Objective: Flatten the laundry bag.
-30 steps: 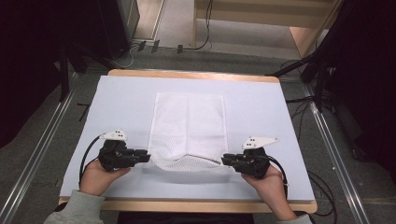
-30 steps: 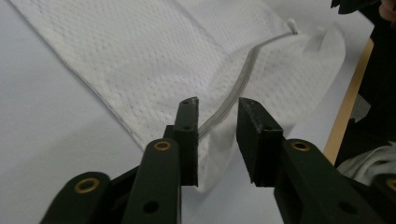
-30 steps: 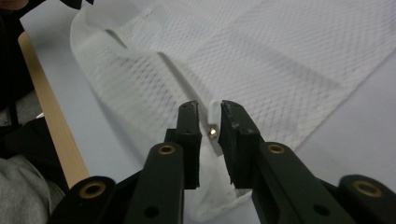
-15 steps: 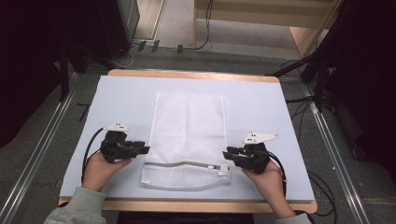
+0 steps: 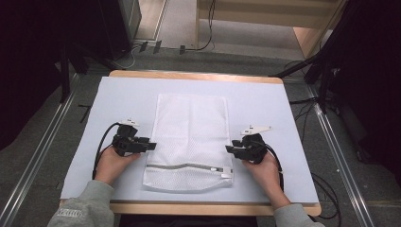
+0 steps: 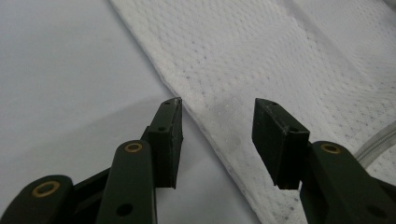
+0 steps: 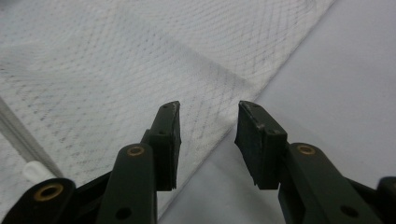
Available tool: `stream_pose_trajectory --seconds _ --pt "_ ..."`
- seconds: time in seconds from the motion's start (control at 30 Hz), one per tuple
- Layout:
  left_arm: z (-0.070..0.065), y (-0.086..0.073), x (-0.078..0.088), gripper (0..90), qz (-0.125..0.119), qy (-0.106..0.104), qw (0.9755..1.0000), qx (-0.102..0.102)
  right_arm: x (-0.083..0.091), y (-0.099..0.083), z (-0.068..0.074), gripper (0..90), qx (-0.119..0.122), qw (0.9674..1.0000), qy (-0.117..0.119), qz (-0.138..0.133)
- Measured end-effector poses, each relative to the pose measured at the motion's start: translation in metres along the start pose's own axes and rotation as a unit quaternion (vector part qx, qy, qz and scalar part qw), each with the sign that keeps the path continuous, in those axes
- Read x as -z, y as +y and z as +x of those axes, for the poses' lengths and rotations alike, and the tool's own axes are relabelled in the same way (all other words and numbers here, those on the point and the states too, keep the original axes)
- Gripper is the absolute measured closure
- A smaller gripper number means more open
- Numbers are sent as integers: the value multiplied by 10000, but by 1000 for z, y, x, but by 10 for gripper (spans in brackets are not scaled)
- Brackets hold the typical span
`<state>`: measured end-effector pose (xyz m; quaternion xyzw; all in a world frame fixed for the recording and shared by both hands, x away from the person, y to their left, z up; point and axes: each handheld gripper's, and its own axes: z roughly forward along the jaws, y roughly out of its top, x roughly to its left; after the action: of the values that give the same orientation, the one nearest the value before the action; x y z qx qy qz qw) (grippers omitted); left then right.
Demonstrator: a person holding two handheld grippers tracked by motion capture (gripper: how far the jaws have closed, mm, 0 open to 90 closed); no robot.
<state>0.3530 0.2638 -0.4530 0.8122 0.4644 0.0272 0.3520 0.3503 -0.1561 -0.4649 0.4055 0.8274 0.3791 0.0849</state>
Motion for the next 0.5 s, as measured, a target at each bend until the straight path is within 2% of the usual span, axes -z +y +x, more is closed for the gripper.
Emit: stream_pose_trajectory --seconds 0.13,0.23,0.4,0.47,0.5 --pt "-4 -1 -3 578 -32 4 10000 -42 -9 1 -1 619 -30 9999 -49 133" --pt "-8 -1 -5 644 -38 169 9998 -128 -12 2 0 655 27 9999 -76 142" --pt "-7 -1 -7 787 -45 282 9995 -144 -14 4 2 790 39 9993 -300 204" --pt "-5 0 -7 849 -43 227 9997 -87 -14 5 1 844 -88 9994 -257 232" --pt "-4 0 -8 874 -35 110 9999 -25 -14 6 0 876 -106 9994 -204 261"
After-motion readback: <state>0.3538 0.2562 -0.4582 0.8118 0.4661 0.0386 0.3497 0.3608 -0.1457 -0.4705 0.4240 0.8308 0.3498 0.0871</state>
